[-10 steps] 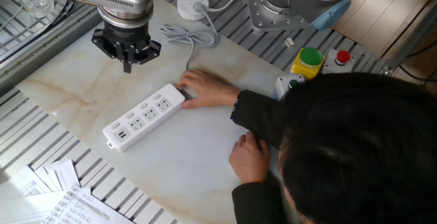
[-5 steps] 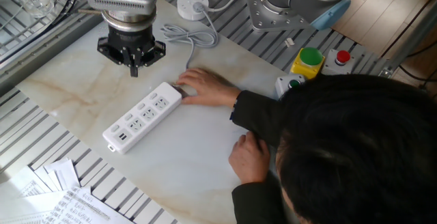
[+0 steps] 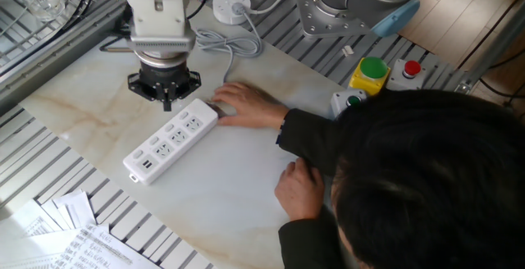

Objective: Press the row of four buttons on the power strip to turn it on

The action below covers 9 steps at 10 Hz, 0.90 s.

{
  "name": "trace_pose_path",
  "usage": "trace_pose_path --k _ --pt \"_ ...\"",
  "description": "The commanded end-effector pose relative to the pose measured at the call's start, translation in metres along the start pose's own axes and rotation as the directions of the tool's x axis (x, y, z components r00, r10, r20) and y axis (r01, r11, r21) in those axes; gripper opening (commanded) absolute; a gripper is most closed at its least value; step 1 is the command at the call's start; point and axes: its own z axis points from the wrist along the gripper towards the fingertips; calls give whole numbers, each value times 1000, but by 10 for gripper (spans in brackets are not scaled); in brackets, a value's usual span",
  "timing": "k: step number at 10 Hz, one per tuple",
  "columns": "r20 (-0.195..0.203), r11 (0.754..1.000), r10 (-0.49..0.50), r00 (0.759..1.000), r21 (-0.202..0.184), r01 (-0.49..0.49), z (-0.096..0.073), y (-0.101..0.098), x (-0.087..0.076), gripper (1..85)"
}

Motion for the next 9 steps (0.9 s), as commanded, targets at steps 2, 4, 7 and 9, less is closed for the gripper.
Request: trace_pose_path --k 2,4,7,9 --pt "-20 996 -15 1000 -93 13 11 26 17 10" --pt "-77 997 -70 995 -47 67 11 13 32 10" --pt "-90 996 -84 992 -21 82 11 5 35 10" --pt "-82 995 -96 992 -12 96 12 3 33 10"
